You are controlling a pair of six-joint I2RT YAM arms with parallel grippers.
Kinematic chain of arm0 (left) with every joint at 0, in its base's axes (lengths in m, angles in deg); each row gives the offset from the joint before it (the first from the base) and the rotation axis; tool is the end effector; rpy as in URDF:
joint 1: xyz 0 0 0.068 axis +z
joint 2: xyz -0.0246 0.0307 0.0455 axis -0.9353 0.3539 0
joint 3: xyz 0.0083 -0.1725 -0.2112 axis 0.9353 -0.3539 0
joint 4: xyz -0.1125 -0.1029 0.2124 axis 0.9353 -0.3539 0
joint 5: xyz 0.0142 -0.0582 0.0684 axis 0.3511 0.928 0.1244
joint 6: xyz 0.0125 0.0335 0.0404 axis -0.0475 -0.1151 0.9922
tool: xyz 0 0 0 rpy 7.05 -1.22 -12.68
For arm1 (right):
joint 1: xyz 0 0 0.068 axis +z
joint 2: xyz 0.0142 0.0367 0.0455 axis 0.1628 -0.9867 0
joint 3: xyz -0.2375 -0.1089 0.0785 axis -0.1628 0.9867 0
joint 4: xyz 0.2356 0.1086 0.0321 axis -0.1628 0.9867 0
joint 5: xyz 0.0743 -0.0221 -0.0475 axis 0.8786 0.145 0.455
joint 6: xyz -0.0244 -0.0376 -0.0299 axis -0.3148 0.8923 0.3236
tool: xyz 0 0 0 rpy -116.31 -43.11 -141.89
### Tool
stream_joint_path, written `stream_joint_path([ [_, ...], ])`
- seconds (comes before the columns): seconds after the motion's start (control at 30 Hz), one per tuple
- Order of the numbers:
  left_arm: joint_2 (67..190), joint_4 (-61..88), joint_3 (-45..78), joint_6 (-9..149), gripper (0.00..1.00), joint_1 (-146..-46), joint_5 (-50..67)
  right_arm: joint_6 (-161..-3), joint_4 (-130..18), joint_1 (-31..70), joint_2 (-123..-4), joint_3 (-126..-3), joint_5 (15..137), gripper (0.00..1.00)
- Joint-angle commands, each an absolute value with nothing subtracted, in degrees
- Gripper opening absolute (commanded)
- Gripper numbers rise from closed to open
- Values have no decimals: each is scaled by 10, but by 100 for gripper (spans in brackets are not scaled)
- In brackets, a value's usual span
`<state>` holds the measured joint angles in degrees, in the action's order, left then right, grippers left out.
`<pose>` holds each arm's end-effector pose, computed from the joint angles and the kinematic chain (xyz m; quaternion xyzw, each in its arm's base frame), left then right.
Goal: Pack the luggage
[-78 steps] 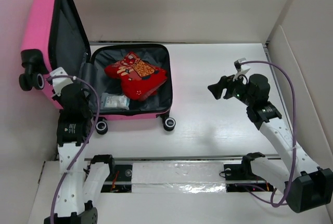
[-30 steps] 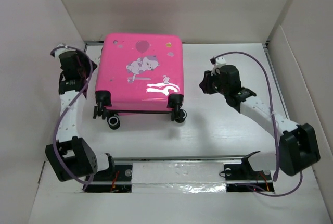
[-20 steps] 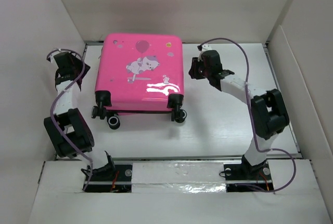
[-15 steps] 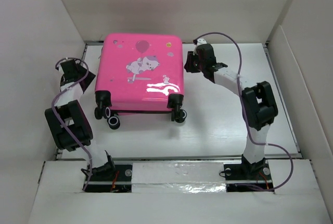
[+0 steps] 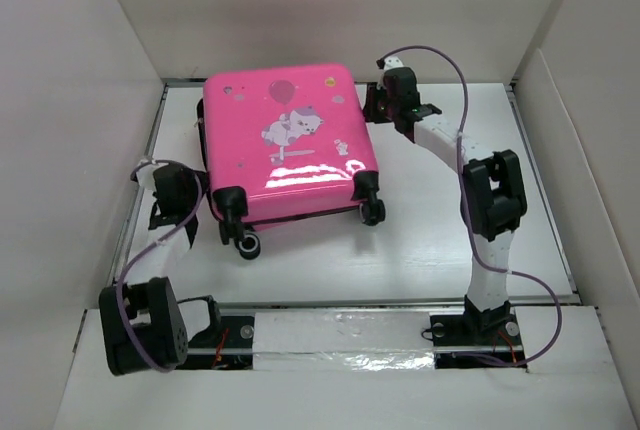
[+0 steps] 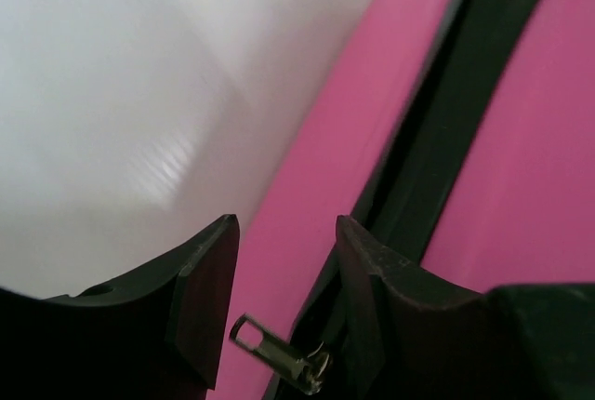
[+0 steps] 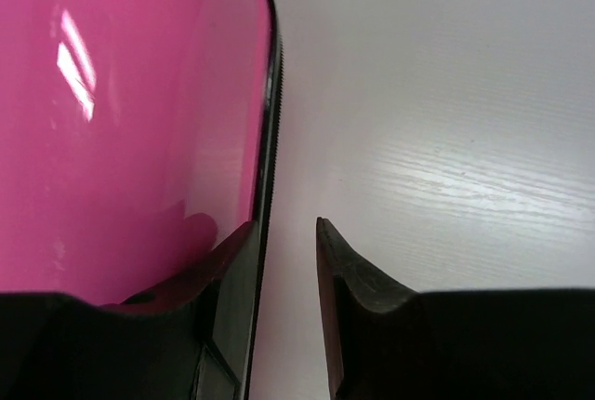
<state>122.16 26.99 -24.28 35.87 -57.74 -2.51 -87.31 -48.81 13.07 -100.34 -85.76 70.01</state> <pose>0.2522 0.0532 0.2166 -0.4111 0.7214 -0.1461 0.5377 0.4514 0.1873 0.2628 -0.0817 0.8564 0.1617 0.4835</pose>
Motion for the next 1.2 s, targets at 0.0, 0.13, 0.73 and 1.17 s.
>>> stream_joint_path([
  [0.0, 1167, 272, -295, 349, 43, -690, 45, -859, -484, 143, -991, -892, 784, 38],
  [0.13, 1102, 272, -362, 345, 43, -745, 57, -821, -436, 143, -1019, -942, 806, 39],
  [0.73, 963, 195, -372, 274, 41, -1123, -116, -792, -406, 89, -998, -1027, 892, 50],
  [1.17, 1006, 277, -141, 410, 60, -1006, -230, -941, -680, -24, -565, -481, 781, 0],
])
